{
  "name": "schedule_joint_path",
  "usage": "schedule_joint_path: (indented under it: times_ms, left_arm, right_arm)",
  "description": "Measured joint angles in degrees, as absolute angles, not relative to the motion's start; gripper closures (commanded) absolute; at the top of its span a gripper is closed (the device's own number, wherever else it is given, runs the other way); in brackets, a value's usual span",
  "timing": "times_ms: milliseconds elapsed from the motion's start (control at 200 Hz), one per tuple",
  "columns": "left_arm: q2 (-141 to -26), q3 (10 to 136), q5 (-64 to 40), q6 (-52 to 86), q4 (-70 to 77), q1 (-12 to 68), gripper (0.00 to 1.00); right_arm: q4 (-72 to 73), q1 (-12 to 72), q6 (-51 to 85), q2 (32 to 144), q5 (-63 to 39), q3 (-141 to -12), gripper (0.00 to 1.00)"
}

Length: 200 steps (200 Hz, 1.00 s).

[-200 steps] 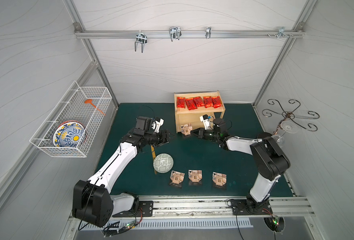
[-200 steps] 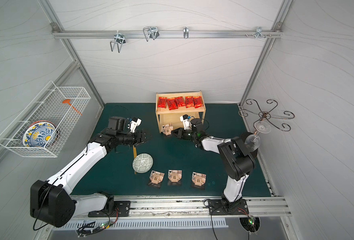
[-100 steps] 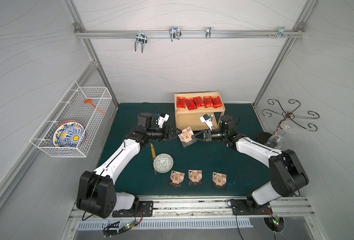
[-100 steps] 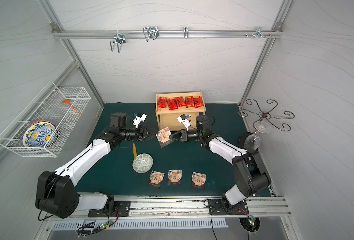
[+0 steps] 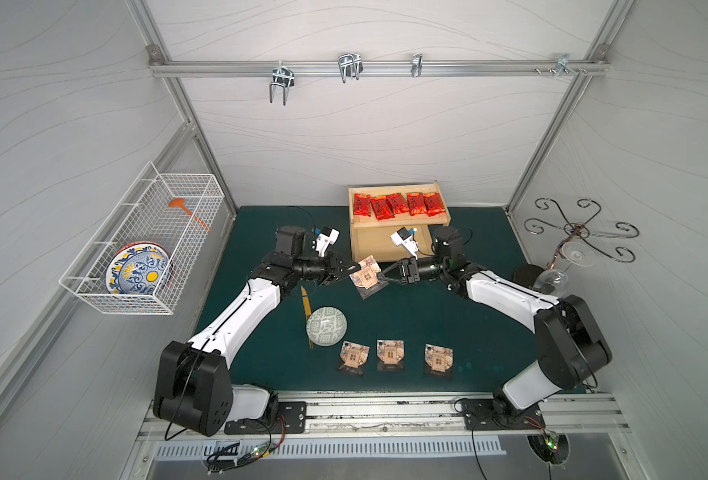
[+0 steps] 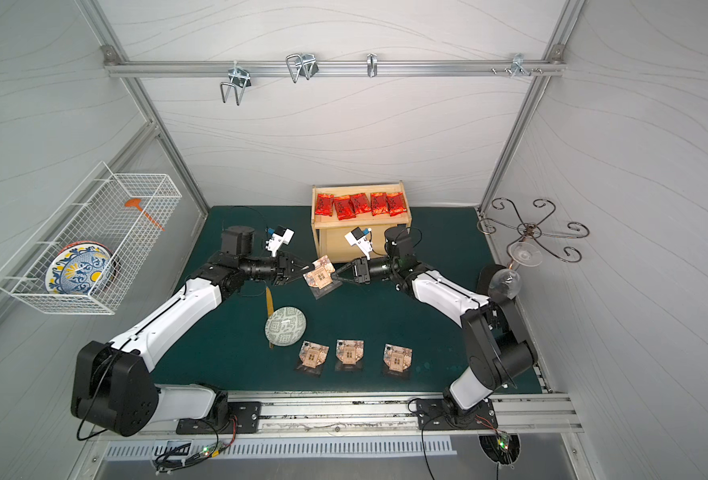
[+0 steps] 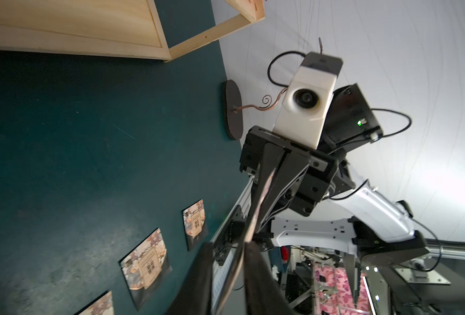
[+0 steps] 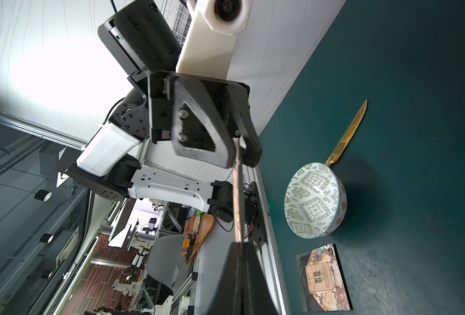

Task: Place the tea bags on the shelf by color
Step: Adjust the tea bag.

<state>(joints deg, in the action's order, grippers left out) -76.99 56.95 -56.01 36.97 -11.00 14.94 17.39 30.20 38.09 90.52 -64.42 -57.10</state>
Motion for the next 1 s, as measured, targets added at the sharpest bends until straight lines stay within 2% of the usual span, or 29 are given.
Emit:
schedule_joint_path:
  times_ms: [75, 120, 270, 335, 440, 560, 695, 835, 1000]
  left_arm:
    - [-76.95, 56.93, -55.99, 36.84, -11.11, 14.94, 0.99]
    - [-76.88, 56.88, -55.94, 36.71, -11.18, 14.92, 1.00]
    - [-76.16, 56.77, -55.64, 36.73, -11.40, 14.90, 1.00]
    - [-75.68, 56.64, -55.09, 37.30, -11.38, 14.90, 1.00]
    - [-74.83, 54.94, -54.35, 40.93, -7.57, 14.90, 1.00]
    - [-74.50, 51.31, -52.29, 48.27, 1.67, 14.90, 1.00]
    - [-74.52, 47.66, -49.60, 56.75, 13.10, 14.90, 1.00]
    - [-74.96, 46.26, -47.03, 63.48, 23.59, 14.90, 1.00]
    - [-75.72, 46.19, -45.58, 68.53, 32.23, 14.90, 1.00]
  right_arm:
    - [16.49, 30.22, 37.95, 91.00, -64.53, -57.82, 1.00]
    - [15.84, 30.22, 37.91, 91.20, -64.55, -58.17, 0.95]
    - [14.35, 30.20, 38.15, 91.29, -63.81, -59.09, 0.67]
    - [14.13, 30.13, 38.59, 91.22, -62.50, -59.20, 0.50]
    - [15.27, 30.09, 42.33, 90.28, -57.60, -58.02, 0.48]
    - [22.61, 30.09, 50.54, 86.80, -49.80, -51.53, 0.34]
    - [30.04, 30.30, 59.66, 83.46, -41.67, -44.73, 0.29]
    - [37.58, 30.79, 67.96, 83.22, -36.40, -42.35, 0.29]
    - [44.77, 32.93, 73.89, 84.82, -33.50, -43.44, 0.36]
